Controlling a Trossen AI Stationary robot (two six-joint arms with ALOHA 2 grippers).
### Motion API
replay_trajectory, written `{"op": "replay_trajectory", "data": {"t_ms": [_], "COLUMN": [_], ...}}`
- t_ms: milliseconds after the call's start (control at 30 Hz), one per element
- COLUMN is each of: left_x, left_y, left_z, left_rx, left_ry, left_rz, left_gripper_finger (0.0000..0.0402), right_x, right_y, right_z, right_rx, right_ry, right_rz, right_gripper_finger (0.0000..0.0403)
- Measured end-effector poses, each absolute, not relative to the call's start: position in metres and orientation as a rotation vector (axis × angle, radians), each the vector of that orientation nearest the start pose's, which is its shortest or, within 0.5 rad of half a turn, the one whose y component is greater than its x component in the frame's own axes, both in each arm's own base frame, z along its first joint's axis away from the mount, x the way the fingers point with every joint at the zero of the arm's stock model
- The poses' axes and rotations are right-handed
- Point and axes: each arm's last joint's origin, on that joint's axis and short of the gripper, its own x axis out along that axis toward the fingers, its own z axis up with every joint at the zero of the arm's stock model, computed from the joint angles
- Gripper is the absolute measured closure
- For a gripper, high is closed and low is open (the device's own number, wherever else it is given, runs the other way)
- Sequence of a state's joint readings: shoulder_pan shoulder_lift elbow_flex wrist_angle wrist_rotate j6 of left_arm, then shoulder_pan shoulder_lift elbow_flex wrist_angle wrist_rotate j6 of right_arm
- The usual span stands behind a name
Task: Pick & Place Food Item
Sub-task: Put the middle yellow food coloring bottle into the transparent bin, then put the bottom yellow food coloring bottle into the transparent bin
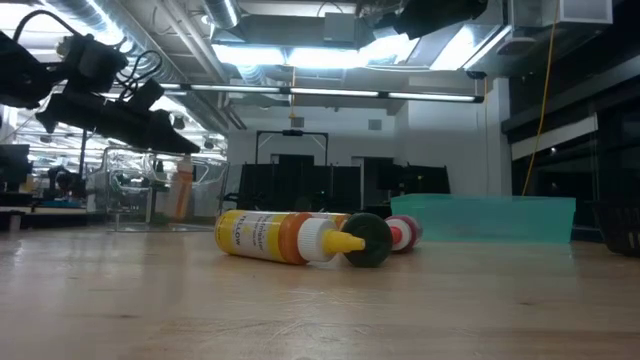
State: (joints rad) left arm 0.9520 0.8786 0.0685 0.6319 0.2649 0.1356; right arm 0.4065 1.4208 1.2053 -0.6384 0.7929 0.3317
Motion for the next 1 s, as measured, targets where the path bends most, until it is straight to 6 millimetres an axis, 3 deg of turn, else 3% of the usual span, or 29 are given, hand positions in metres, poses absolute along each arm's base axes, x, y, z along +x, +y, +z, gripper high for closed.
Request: {"op": "replay_trajectory", "data": {"t_ms": [433, 1000], "left_x": [0.101, 0.101], "left_y": [0.128, 0.128], "left_z": [0.144, 0.145], "left_rx": [-0.005, -0.024], "left_ry": [0.25, 0.224], "left_rz": [0.656, 0.652], "left_gripper_finger": [0.0385, 0.0268], "right_x": [0.275, 0.275], "right_y": [0.096, 0.096], "right_z": [0.304, 0.304], "right_rx": [-0.171, -0.172], "right_ry": [0.634, 0.634], "right_rz": [-0.47, -0.469], "right_gripper_finger": [0.0144, 0.0144]}}
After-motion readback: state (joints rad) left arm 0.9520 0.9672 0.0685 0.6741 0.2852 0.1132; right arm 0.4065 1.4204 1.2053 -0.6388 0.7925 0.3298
